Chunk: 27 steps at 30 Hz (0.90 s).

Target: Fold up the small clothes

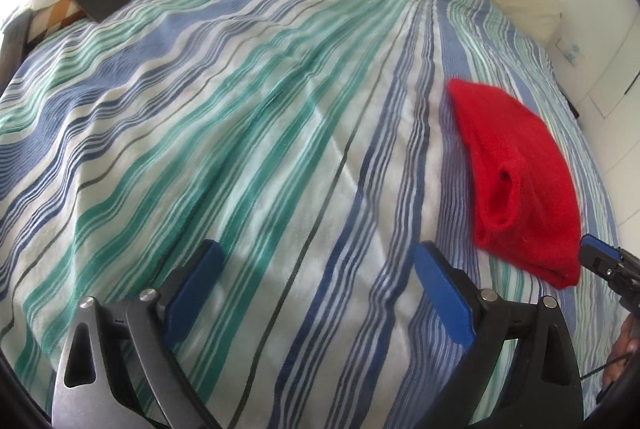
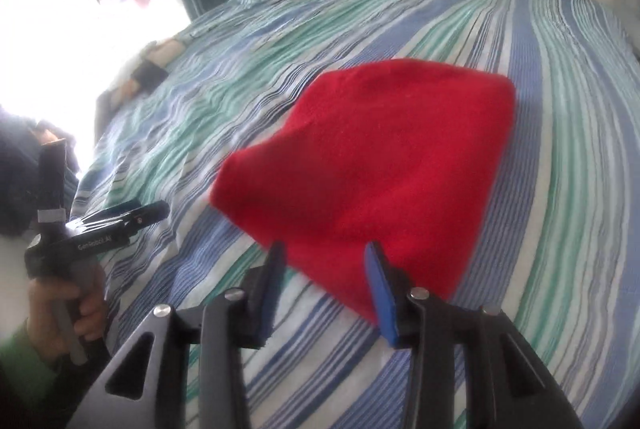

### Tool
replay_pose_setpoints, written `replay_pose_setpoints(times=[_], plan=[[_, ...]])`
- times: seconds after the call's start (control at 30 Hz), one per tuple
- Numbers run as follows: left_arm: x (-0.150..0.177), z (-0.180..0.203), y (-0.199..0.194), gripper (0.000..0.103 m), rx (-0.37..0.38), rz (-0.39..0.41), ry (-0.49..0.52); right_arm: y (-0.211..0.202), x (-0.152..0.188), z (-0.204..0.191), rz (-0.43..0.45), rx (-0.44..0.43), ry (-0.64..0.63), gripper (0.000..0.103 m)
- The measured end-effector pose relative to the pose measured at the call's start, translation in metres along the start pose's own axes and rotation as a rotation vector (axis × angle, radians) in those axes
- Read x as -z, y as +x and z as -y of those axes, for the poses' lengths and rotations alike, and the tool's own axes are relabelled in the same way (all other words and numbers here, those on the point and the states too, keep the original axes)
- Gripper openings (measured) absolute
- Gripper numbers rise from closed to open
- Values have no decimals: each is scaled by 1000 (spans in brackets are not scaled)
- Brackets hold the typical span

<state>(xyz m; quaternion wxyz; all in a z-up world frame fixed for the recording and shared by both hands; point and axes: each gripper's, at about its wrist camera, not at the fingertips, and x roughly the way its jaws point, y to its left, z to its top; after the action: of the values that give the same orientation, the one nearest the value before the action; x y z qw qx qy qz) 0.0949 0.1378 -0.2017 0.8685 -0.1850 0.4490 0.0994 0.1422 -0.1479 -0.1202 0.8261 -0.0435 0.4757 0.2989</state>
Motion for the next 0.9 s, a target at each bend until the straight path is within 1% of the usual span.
replay_pose_setpoints(times=[0.03,0.07,0.13,0.17,0.2,0.27,0.3,0.33,0.4,0.47,0.57,0.67,0.7,0.8,0.87,0.9], plan=[[1,2,2,97,-4,1,6,-2,4,5,1,18,5,42],[3,5,3,98,-11,1,16,4,6,12,-23,32,28,42],[8,11,6,98,-38,-1,55,29,21,31,-126,52,100,41],[11,15,6,98,-54,-2,81,37,29,39,-147,51,129,41],[15,18,5,98,-62,-1,104,32,33,43,-108,47,145,41],[21,24,0,98,-45,-1,135,16,37,39,-46,47,171,42],[25,28,-1,98,-31,-4,151,6,40,36,-21,48,181,50],[27,33,-2,98,-21,-7,169,-4,46,33,9,56,188,68],[33,44,-2,98,-13,-5,205,-29,63,30,88,97,200,81],[37,53,-1,98,-13,-6,225,-48,86,30,143,141,217,81],[42,61,2,98,-14,-8,238,-68,123,35,186,218,267,81],[48,68,6,100,-39,-8,264,-77,151,39,204,321,272,81],[50,69,8,101,-49,-9,274,-76,158,41,200,341,274,82],[52,70,14,102,-58,-15,285,-70,178,55,155,352,303,83],[53,69,15,102,-55,-14,283,-65,184,59,160,355,303,85],[53,69,15,102,-55,-15,285,-64,185,59,168,363,299,88]])
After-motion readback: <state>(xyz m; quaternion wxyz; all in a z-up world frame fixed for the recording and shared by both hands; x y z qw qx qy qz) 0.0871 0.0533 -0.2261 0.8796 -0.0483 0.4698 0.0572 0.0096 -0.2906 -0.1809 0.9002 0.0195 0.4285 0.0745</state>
